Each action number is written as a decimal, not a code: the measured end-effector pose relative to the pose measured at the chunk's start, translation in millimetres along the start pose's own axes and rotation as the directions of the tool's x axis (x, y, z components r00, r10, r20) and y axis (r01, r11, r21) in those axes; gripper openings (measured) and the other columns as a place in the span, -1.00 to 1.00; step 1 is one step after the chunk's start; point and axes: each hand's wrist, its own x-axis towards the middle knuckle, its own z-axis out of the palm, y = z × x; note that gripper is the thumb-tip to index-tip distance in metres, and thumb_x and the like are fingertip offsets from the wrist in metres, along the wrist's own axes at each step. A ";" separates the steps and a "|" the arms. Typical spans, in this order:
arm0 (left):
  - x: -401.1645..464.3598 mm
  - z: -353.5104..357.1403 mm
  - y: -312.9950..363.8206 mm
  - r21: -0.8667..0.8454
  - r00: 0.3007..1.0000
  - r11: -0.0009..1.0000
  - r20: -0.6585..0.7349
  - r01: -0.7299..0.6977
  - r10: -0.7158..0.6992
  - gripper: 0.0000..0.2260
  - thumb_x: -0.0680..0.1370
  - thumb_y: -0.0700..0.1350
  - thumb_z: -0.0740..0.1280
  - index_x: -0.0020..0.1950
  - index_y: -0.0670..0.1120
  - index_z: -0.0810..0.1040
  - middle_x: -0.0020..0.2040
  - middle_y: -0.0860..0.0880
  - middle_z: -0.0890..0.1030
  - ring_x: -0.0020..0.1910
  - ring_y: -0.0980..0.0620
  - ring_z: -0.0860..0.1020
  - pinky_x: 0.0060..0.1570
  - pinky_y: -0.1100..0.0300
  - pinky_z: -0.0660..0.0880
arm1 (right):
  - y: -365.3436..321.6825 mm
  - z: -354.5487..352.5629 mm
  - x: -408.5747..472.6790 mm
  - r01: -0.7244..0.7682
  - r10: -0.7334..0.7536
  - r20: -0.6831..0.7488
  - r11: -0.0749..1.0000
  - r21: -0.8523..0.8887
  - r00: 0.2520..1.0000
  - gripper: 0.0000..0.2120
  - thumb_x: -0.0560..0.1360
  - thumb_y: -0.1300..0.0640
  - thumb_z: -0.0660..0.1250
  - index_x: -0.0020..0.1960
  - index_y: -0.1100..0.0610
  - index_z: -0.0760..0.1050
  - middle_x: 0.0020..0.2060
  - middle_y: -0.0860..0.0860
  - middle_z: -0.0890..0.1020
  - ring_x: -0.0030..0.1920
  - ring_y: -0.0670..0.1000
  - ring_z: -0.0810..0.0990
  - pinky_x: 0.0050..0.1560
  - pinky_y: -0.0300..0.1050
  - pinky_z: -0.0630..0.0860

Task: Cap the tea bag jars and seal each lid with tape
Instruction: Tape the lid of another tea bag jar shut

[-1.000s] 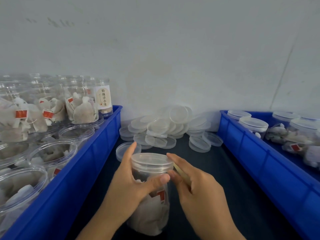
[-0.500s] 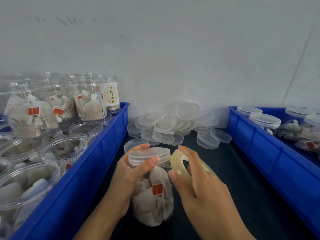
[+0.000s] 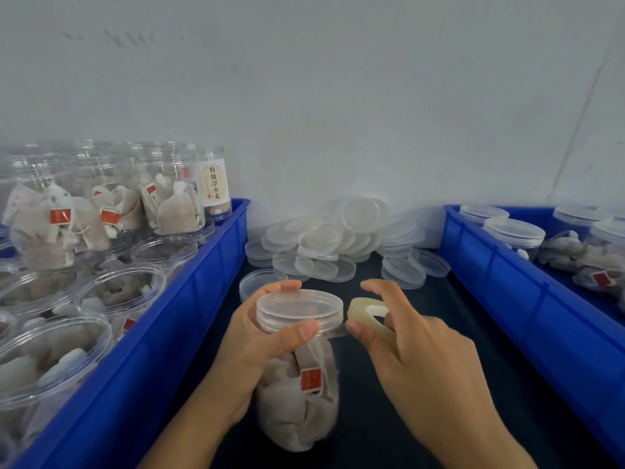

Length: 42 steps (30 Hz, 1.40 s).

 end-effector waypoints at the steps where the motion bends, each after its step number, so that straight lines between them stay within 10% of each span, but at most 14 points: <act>1: 0.1 -0.2 0.2 -0.004 1.000 1.000 0.008 0.002 -0.002 -0.11 -0.06 0.20 0.64 0.22 -0.03 0.55 0.09 -0.02 0.68 0.08 0.01 0.65 0.00 0.14 0.54 | -0.1 0.4 0.8 -0.005 0.005 -0.003 1.000 0.004 1.000 -0.40 0.33 -0.40 -0.32 0.32 -0.30 0.02 -0.39 -0.11 0.48 -0.39 -0.15 0.46 -0.38 -0.29 0.34; 15: -1.9 3.7 2.2 -0.123 0.986 0.985 0.129 0.118 -0.102 -0.19 -0.07 0.23 0.66 0.13 -0.01 0.64 0.06 -0.13 0.68 -0.04 -0.04 0.67 -0.14 0.19 0.59 | 4.6 7.5 2.7 0.026 -0.020 -0.082 0.997 0.079 0.996 -0.51 0.38 -0.46 -0.21 0.16 -0.30 0.21 -0.42 -0.18 0.44 -0.36 -0.19 0.45 -0.41 -0.32 0.22; 19: -3.1 3.3 0.6 -0.163 0.980 0.972 0.134 0.168 -0.147 -0.04 -0.10 0.21 0.67 0.26 0.01 0.50 0.03 -0.07 0.69 -0.02 -0.06 0.68 -0.13 0.19 0.59 | 2.3 8.2 4.2 -0.004 0.008 -0.030 0.990 0.144 1.000 -0.47 0.40 -0.46 -0.15 0.29 -0.40 0.23 -0.25 -0.59 0.39 -0.29 -0.33 0.46 -0.30 -0.35 0.31; 28: -2.4 0.9 20.0 0.345 0.999 0.938 0.011 0.038 -0.045 0.11 -0.05 0.39 0.57 0.42 0.13 0.26 0.22 0.18 0.43 0.13 0.19 0.53 -0.06 0.41 0.51 | -5.0 5.1 3.6 -0.016 0.012 0.019 0.980 0.198 1.000 -0.51 0.43 -0.37 -0.07 0.34 -0.45 0.26 -0.37 -0.66 0.31 -0.24 -0.52 0.38 -0.36 -0.40 0.25; 32: -4.5 4.9 21.0 0.369 0.999 0.929 -0.004 -0.037 0.042 -0.27 0.16 0.25 0.52 0.28 0.16 0.40 0.17 0.18 0.54 0.05 0.35 0.54 -0.04 0.37 0.54 | -5.6 8.0 1.8 -0.006 0.007 -0.001 0.982 0.191 1.000 -0.55 0.45 -0.35 -0.02 0.33 -0.46 0.27 -0.34 -0.59 0.39 -0.26 -0.41 0.43 -0.32 -0.39 0.32; 42: -4.8 12.4 12.4 0.511 0.967 0.850 -0.124 -0.129 0.222 -0.15 0.02 0.38 0.43 0.28 0.18 0.42 0.07 0.24 0.59 0.04 0.38 0.53 -0.07 0.53 0.44 | -1.4 3.8 0.4 0.045 -0.046 0.008 0.987 0.156 0.999 -0.39 0.37 -0.39 -0.15 0.40 -0.39 0.19 -0.04 -0.40 0.56 0.03 -0.31 0.52 -0.05 -0.42 0.45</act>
